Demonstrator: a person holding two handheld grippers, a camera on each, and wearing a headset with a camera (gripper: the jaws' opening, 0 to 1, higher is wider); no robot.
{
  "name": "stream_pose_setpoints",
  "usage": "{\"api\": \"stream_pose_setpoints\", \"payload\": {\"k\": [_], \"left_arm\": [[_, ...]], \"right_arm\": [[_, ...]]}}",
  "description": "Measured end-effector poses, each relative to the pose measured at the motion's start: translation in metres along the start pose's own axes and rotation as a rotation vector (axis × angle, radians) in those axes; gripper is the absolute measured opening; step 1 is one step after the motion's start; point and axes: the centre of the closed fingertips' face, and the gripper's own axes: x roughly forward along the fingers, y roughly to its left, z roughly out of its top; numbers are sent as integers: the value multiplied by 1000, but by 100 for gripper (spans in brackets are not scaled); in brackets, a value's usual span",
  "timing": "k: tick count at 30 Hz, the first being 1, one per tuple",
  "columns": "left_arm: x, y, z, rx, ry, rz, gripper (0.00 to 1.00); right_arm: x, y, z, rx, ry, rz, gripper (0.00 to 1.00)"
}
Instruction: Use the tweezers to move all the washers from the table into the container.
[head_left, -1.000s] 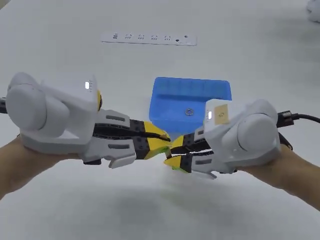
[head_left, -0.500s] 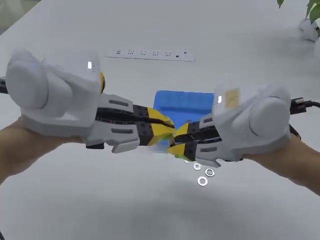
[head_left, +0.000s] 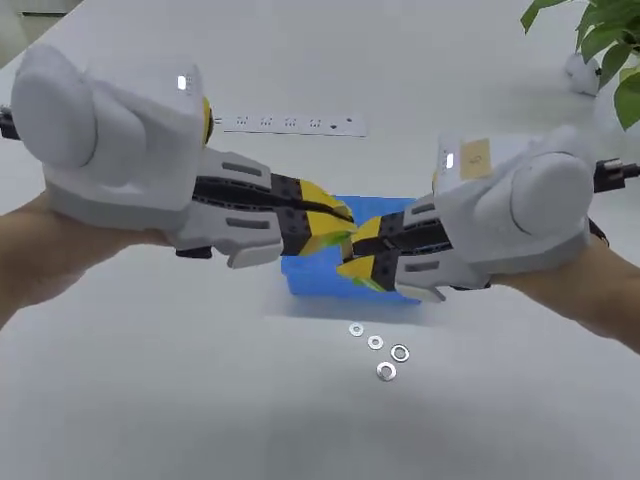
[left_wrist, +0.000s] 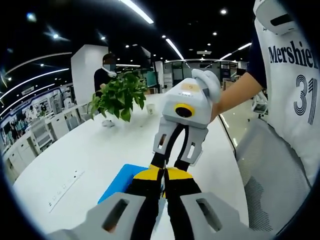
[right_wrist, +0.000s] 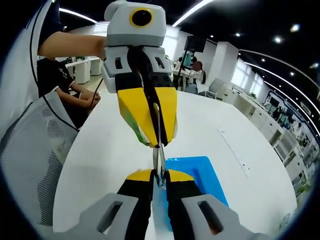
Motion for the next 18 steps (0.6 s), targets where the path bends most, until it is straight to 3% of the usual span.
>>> {"api": "stream_pose_setpoints", "payload": {"k": [9,18], "left_arm": [[5,28,-2,25,3,3,6],[16,53,-19,19,18,10,6]], "right_arm": [[9,-27,0,-12,-1,-23,11],[29,-50,-15,-20,15,-10,11]]}}
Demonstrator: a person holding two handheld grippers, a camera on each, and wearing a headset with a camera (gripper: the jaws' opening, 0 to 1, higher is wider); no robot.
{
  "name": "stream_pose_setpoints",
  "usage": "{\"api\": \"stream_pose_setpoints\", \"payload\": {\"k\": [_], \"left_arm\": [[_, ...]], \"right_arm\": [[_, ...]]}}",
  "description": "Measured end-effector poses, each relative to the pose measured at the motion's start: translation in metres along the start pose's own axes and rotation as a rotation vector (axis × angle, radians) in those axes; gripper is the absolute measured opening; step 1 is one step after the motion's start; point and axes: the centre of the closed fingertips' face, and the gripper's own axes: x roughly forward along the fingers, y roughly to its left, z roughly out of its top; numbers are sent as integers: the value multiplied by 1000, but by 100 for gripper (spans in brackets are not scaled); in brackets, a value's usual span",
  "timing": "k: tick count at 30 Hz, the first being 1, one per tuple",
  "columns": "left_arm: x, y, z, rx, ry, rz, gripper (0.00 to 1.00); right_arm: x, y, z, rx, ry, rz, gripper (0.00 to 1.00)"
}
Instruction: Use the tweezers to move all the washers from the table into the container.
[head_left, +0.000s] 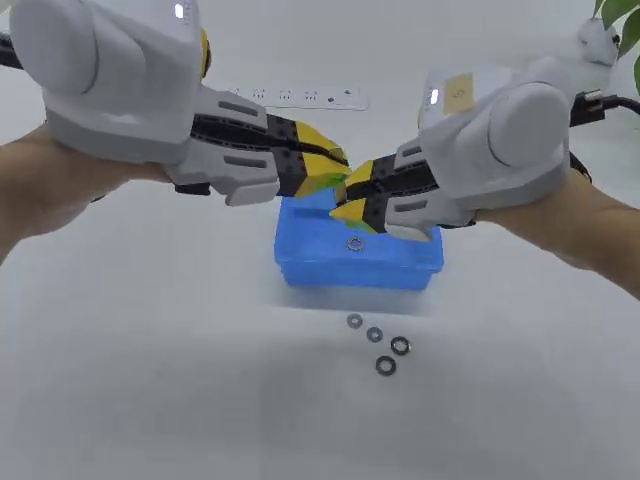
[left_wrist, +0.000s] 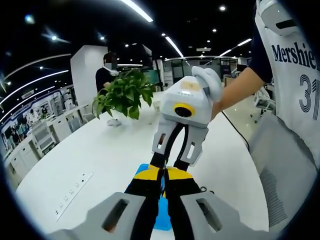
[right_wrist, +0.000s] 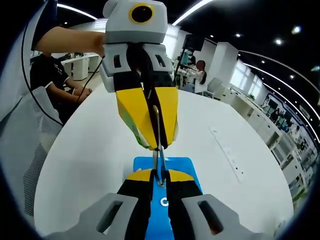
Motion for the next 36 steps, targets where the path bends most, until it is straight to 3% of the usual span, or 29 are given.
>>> {"api": "stream_pose_setpoints", "payload": {"k": [4,9,16,21,36], "left_arm": [[7,6,-16,-1,32,-13,6],[15,18,-34,-41,28,-16,6],[30,16,-50,-64,47,-46,6],[34,17,-60,-69,56,-57,6],[33,14,-62,-83,66,-44,7]], "right_arm": [[11,-1,-11,-5,20,9,11],[26,-11,-30,27,38,17,11],[35,-7,-48,59,62,44,11],[38,-4,-52,78,66,50,11],[40,-1,-55,79,78,57,11]]}}
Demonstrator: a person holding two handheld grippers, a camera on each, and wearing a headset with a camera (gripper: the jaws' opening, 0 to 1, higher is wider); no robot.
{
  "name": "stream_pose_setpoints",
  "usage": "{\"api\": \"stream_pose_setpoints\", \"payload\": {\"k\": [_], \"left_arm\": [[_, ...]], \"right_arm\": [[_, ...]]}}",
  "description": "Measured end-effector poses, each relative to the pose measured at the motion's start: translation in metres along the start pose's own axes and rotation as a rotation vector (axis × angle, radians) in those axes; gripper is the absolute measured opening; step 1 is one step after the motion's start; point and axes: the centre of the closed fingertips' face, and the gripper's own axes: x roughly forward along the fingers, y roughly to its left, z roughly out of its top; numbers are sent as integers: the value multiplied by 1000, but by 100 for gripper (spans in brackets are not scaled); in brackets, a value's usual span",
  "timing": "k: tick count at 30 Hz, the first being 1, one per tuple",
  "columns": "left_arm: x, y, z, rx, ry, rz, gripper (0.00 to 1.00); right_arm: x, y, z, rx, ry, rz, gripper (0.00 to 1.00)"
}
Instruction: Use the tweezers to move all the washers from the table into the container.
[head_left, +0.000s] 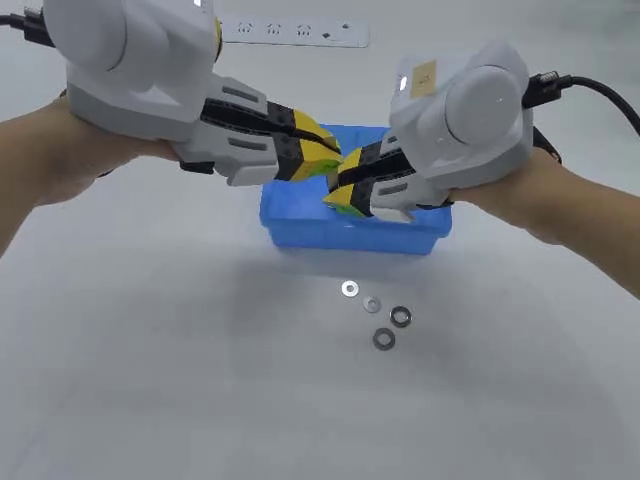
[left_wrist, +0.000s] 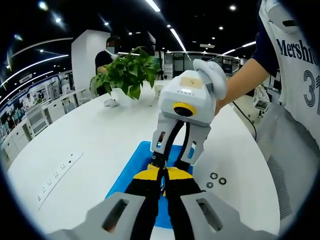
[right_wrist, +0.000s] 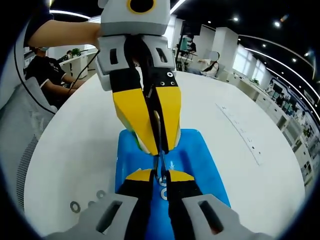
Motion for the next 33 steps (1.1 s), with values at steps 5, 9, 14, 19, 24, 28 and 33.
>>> {"api": "stream_pose_setpoints", "payload": {"k": [5,9,14,19,24,28,33], "left_arm": [[0,-2,3,18,5,0,6],[-3,-5,8,38,2,-4,6],[-9,-9,19,57,-14,-6,6],[-14,-18,31,81,-20,-12,7],[-19,-30,43,94,-32,-16,7],[-24,-43,53,106,-40,-18,7],[-27,-66,65,123,-52,-40,7]], "right_arm": [[-1,0,1,2,3,-1,12],[-5,1,6,-6,-6,-6,12],[-14,0,14,-32,-17,-24,12],[-25,2,22,-40,-36,-35,12],[-37,8,29,-61,-51,-46,13],[-49,18,35,-85,-61,-46,13],[-63,30,36,-106,-80,-39,13]]}}
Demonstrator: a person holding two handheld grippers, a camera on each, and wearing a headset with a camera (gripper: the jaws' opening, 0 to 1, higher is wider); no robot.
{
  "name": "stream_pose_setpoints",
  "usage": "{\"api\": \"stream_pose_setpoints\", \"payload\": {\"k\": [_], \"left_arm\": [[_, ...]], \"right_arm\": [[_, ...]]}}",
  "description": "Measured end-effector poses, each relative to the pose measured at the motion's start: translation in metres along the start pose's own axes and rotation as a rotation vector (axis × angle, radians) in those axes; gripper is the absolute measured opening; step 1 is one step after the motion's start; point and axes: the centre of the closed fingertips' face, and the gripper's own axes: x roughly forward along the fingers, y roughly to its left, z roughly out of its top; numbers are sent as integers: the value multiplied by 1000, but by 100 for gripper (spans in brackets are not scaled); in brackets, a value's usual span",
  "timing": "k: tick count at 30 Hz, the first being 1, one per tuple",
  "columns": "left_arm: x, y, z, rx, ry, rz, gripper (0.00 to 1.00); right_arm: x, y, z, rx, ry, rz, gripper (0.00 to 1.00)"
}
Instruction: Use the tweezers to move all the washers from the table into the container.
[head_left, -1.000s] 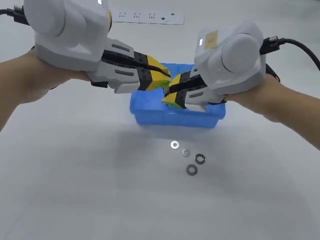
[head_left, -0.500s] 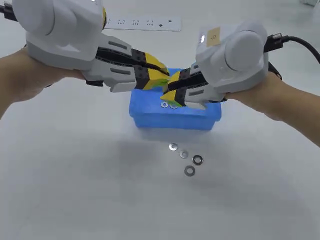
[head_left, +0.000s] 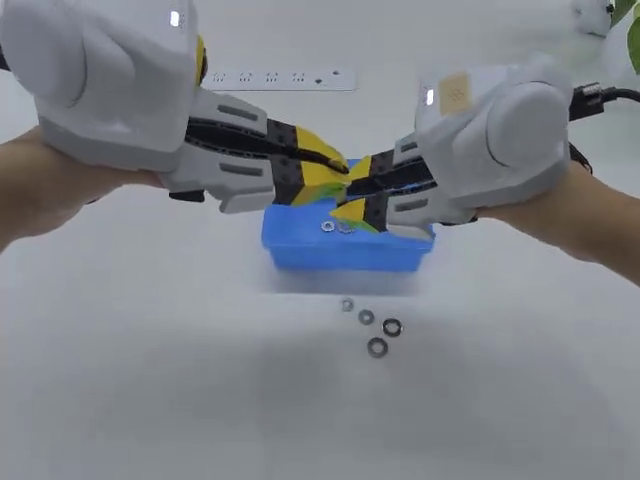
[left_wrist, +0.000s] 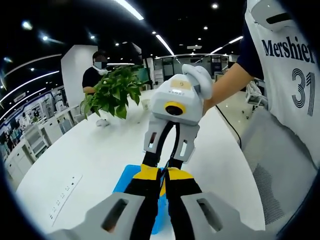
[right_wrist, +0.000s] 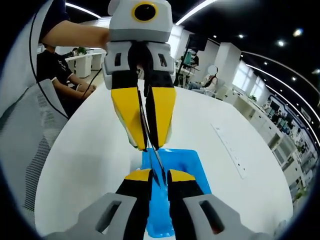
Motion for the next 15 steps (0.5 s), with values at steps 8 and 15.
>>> {"api": "stream_pose_setpoints", "payload": {"k": [8,15], "left_arm": [[9,-30,8,-16,-6,-25,7],[9,-47,0,-16,10,-44,7]], "right_arm": [[-14,31,-3,-2,4,16,12],[-16,51,-9,28,10,30,12]]}}
